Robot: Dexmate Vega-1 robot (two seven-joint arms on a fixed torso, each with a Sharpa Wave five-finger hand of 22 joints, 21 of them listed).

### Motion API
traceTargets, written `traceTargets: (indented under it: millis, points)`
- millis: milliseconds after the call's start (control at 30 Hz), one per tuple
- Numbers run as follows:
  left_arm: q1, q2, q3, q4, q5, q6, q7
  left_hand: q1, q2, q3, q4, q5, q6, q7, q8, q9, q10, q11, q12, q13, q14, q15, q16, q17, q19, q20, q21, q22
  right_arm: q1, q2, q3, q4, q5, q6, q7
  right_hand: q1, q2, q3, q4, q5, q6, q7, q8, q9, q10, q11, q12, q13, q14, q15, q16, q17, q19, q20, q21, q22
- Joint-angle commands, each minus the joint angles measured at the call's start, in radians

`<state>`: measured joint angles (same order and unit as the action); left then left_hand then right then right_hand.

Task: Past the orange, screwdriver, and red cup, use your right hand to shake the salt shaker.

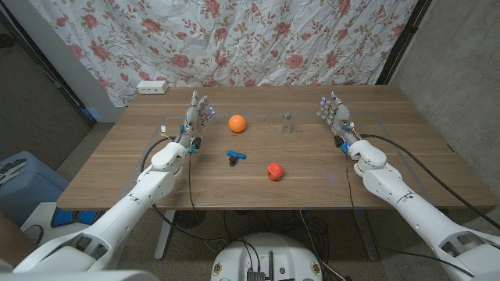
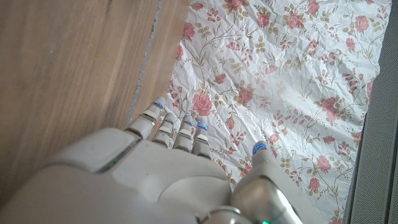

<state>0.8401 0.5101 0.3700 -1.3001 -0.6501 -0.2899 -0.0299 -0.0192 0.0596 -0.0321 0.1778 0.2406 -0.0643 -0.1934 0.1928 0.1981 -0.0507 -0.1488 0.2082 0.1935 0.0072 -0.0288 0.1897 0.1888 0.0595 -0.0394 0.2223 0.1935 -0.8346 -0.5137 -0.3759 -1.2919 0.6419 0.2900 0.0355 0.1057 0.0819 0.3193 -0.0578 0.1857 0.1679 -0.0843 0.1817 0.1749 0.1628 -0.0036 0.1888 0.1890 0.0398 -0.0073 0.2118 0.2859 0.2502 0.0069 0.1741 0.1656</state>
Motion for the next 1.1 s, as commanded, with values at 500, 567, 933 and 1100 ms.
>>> traceTargets:
  millis: [500,567,933,1100]
  points:
    - [0.000,0.000,0.000,0.001,0.000,0.000,0.000,0.000,0.101,0.000,0.008,0.007,0.002,-0.007,0.008,0.005,-0.001,-0.006,0.004,0.003,-0.001,-0.105,0.005,0.005,0.007,-0.021,0.005,0.004,0.045,-0.040,-0.053,0.046,-0.120,0.037,0.031,0.077,-0.027,0.026,-0.071,0.004,-0.088,-0.014,-0.011,0.004,-0.020,-0.018,-0.002,0.001,-0.011,-0.003,-0.009,-0.027,-0.023,-0.014,0.007,0.002]
    - [0.000,0.000,0.000,0.001,0.000,-0.001,0.000,0.000,0.101,0.000,0.008,0.007,0.002,-0.007,0.008,0.005,-0.001,-0.006,0.003,0.003,-0.001,-0.106,0.005,0.005,0.007,-0.020,0.004,0.004,0.049,-0.047,-0.063,0.049,-0.148,0.042,0.023,0.081,-0.029,0.027,-0.075,0.004,-0.095,-0.014,-0.011,0.004,-0.024,-0.020,-0.003,0.001,-0.014,-0.004,-0.010,-0.029,-0.024,-0.014,0.007,0.002]
    - [0.000,0.000,0.000,0.000,0.000,0.000,0.000,0.000,0.101,0.000,0.008,0.007,0.002,-0.007,0.008,0.005,-0.002,-0.007,0.003,0.003,0.000,-0.106,0.005,0.005,0.007,-0.020,0.005,0.004,0.070,-0.067,-0.099,0.058,-0.246,0.061,0.003,0.131,-0.065,0.033,-0.115,0.005,-0.149,-0.026,-0.006,0.004,-0.054,-0.055,-0.005,0.002,-0.048,-0.013,-0.018,-0.044,-0.059,-0.008,0.003,0.001]
    - [0.000,0.000,0.000,0.000,0.000,0.000,0.000,0.000,0.101,0.000,0.008,0.007,0.002,-0.007,0.008,0.005,-0.001,-0.007,0.004,0.003,0.000,-0.105,0.005,0.005,0.008,-0.020,0.005,0.004,0.084,-0.081,-0.115,0.059,-0.300,0.070,-0.011,0.153,-0.080,0.035,-0.123,0.008,-0.169,-0.031,-0.005,0.005,-0.062,-0.063,-0.005,0.002,-0.060,-0.014,-0.020,-0.048,-0.071,-0.011,0.002,0.001]
